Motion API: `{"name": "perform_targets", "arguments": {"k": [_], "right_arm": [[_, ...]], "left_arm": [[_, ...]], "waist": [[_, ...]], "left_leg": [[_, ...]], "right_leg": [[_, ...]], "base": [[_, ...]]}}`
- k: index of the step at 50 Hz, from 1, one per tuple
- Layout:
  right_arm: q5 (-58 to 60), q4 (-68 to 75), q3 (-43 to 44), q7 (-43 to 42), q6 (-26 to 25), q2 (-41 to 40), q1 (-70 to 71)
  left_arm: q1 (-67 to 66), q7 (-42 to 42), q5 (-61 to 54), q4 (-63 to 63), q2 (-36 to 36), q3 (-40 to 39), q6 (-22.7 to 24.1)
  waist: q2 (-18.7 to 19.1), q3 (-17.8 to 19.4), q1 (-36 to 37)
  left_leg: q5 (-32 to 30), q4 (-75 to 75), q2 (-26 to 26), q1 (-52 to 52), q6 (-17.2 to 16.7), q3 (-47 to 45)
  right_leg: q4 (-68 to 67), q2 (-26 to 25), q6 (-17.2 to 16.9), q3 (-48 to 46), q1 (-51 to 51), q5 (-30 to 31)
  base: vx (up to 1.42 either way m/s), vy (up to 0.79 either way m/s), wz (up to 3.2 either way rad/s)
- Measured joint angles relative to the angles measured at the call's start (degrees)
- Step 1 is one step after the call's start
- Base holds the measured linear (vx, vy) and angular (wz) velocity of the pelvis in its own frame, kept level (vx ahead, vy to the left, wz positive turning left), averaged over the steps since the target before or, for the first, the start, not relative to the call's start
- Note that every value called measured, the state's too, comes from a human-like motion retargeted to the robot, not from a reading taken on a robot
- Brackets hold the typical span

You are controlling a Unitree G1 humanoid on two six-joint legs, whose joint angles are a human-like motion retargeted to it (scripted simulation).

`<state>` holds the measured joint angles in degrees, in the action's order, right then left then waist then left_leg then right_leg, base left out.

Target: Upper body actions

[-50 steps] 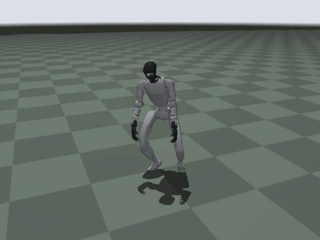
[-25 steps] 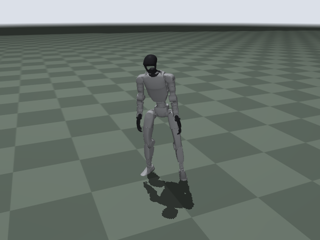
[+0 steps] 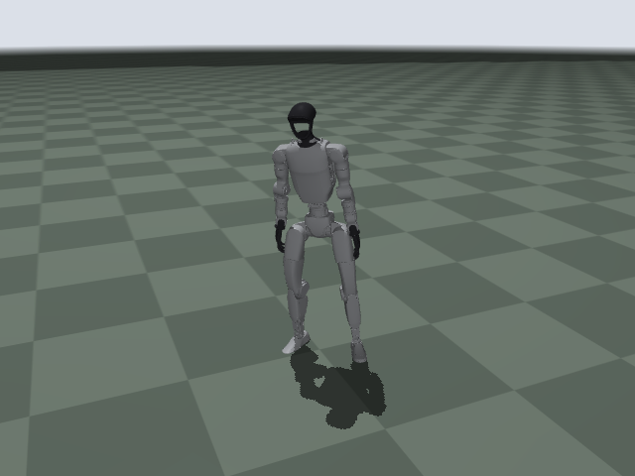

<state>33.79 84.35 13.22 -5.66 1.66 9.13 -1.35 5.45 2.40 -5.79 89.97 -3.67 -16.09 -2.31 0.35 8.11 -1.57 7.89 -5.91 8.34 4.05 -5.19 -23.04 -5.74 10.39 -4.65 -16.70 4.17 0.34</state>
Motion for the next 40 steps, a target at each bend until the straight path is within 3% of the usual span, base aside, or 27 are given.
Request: {"name": "perform_targets", "arguments": {"k": [7,13,18,24,31,35,37,40], "right_arm": [[0.06,-7.83,-2.84,3.67,2.30,-1.42,16.07],[-0.53,-8.76,-3.41,10.38,1.83,0.37,27.38],[-2.19,-8.35,-3.72,10.79,2.75,1.05,31.92],[-1.62,-11.03,-2.88,11.47,3.32,-0.58,27.01],[-2.82,-11.63,-3.53,9.11,3.20,-1.22,15.24],[2.37,-12.07,-2.12,6.75,4.47,-0.65,8.04],[2.82,-11.21,0.31,7.51,4.59,-0.90,4.64],[0.00,-5.54,4.05,11.77,1.60,-0.05,2.25]], "left_arm": [[16.25,7.24,-2.04,-4.18,-1.31,7.76,4.58],[25.60,5.29,1.11,-6.53,-3.07,8.29,1.90],[29.25,5.55,0.83,-5.94,-4.24,8.86,2.05],[24.40,9.20,0.52,-7.28,-3.35,8.95,5.99],[14.69,9.51,-2.88,-5.49,-0.66,8.19,8.00],[6.51,7.02,-0.51,-5.63,0.15,7.86,7.19],[1.07,6.29,3.98,-6.64,-0.24,6.48,6.84],[-4.60,5.83,9.90,-5.56,-0.88,3.73,4.06]], "waist": [[1.47,4.40,1.02],[3.35,4.33,4.07],[4.65,5.89,5.18],[3.62,5.24,4.86],[1.54,4.35,3.57],[1.16,5.01,4.12],[1.95,1.83,3.17],[1.10,-3.83,-1.30]], "left_leg": [[13.97,-29.95,9.19,17.99,-1.92,4.23],[24.19,-50.83,14.60,31.11,-2.09,8.58],[27.30,-57.37,16.46,34.14,-2.31,10.64],[22.38,-47.73,13.82,28.65,-1.88,8.16],[5.23,-13.70,5.16,12.43,-1.75,2.47],[-2.79,5.06,-0.72,-0.56,-0.82,-1.09],[-1.76,7.00,-0.57,-2.86,-1.60,-4.82],[0.28,2.72,-1.46,2.45,-0.37,1.89]], "right_leg": [[-22.74,1.33,1.76,1.50,14.22,-11.74],[-41.20,0.07,4.16,2.94,26.41,-20.59],[-46.66,-1.09,5.19,2.86,28.67,-23.11],[-38.21,0.18,4.00,2.66,23.59,-18.23],[-8.56,1.90,-0.02,0.51,9.36,-2.05],[4.95,1.33,-1.20,1.60,0.53,5.01],[7.25,-0.36,-1.39,-0.48,-0.78,5.27],[4.41,0.91,-0.65,1.47,2.85,3.40]], "base": [[-0.31,0.05,-0.02],[-0.08,0.07,-0.24],[-0.03,0.03,-0.14],[0.09,0.01,0.17],[0.03,-0.04,0.31],[0.12,-0.03,-0.40],[0.43,0.05,-0.20],[0.30,0.10,0.08]]}}
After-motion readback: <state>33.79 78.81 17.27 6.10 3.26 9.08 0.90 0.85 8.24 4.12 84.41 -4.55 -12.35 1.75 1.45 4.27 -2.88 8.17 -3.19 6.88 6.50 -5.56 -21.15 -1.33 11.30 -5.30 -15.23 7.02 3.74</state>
